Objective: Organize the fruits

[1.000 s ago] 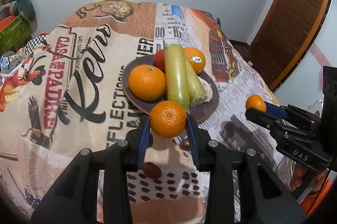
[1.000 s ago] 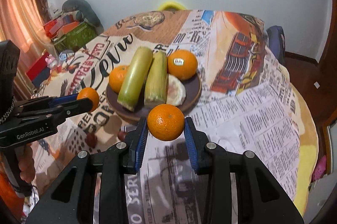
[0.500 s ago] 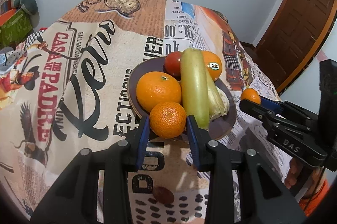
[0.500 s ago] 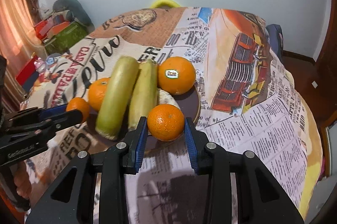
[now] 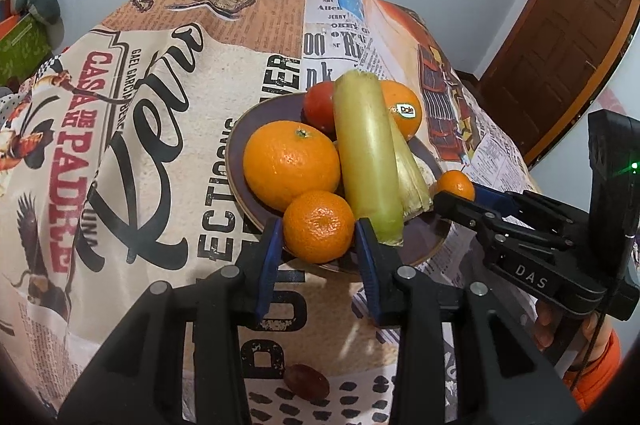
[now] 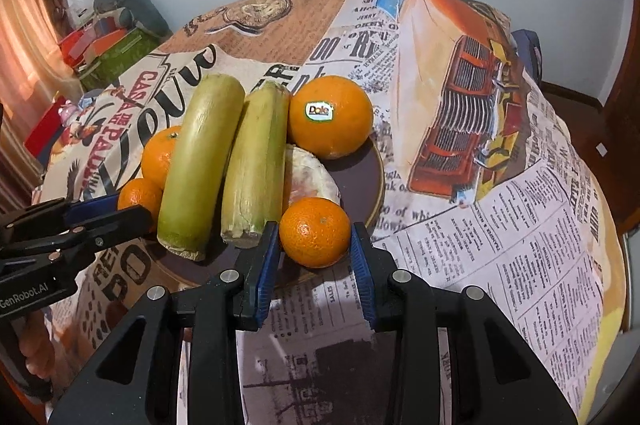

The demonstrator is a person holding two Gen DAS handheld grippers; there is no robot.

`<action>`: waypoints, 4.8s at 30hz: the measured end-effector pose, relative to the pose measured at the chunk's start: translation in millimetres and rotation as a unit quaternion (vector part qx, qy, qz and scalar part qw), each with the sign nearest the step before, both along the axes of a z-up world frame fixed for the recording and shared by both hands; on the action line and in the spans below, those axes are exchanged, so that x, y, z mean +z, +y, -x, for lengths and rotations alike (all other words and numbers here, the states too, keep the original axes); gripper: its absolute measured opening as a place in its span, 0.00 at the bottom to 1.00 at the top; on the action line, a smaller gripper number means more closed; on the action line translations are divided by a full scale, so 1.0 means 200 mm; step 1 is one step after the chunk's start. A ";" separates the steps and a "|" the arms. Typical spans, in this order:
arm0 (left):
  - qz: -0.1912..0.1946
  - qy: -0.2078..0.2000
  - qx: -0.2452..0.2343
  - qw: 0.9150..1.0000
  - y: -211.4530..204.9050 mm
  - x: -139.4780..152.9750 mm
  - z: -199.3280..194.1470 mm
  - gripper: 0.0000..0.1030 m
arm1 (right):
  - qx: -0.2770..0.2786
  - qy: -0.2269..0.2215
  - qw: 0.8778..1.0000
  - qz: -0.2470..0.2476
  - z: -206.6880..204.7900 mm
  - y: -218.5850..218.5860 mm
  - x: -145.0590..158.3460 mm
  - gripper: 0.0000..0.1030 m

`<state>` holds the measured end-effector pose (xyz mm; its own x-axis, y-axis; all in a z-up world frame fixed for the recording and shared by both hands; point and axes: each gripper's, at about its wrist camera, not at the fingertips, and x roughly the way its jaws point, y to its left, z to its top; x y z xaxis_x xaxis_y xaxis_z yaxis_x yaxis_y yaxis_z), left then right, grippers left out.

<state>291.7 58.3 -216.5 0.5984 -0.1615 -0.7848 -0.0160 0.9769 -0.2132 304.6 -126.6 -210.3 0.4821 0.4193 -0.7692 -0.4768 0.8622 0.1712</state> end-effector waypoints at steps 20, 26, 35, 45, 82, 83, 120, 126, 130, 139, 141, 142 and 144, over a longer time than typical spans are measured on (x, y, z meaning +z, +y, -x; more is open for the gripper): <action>-0.020 -0.034 0.007 0.999 0.05 0.23 0.27 0.44 | 0.016 -0.044 0.999 -0.013 0.21 -0.01 0.22 0.43; -0.019 -0.023 0.007 1.000 0.05 0.21 0.37 0.44 | 0.028 -0.051 0.998 -0.019 0.31 0.02 0.26 0.42; -0.002 0.024 0.009 1.000 0.03 0.02 0.41 0.44 | 0.061 -0.035 0.997 0.005 0.39 0.10 0.14 0.42; 0.002 0.047 0.000 0.999 0.00 -0.13 0.40 0.44 | 0.091 0.005 0.996 0.026 0.36 0.19 -0.05 0.42; -0.018 -0.053 -0.013 0.998 -0.01 0.18 0.23 0.22 | 0.023 -0.053 0.998 -0.015 0.22 0.01 0.18 0.21; -0.018 -0.056 -0.014 0.998 -0.01 0.19 0.21 0.22 | 0.020 -0.056 0.998 -0.015 0.20 0.00 0.18 0.21; -0.031 -0.058 -0.016 0.998 -0.05 0.19 -0.04 0.31 | 0.012 -0.044 0.999 -0.011 -0.03 0.03 0.18 0.29; -0.027 -0.113 0.000 0.993 -0.03 0.45 0.13 0.31 | 0.004 -0.090 0.995 -0.035 0.10 -0.05 0.42 0.29; -0.029 -0.169 0.014 0.985 -0.04 0.68 0.32 0.31 | -0.005 -0.141 0.989 -0.052 0.26 -0.11 0.64 0.29; -0.052 -0.288 0.028 0.956 -0.14 1.09 0.86 0.31 | -0.019 -0.256 0.961 -0.107 0.76 -0.24 1.06 0.29; -0.057 -0.306 0.028 0.950 -0.16 1.14 0.96 0.31 | -0.021 -0.277 0.954 -0.115 0.87 -0.26 1.11 0.29; -0.060 -0.315 0.029 0.947 -0.17 1.16 1.02 0.36 | -0.022 -0.284 0.951 -0.118 0.90 -0.27 1.13 0.29; -0.064 -0.330 0.031 0.941 -0.19 1.19 1.11 0.47 | -0.024 -0.296 0.947 -0.124 0.99 -0.29 1.16 0.31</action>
<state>69.2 19.6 22.1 0.9676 -0.0385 -0.2494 0.0200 0.9969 -0.0766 107.0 -184.3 20.9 0.8212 0.5184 -0.2387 -0.5136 0.8536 0.0870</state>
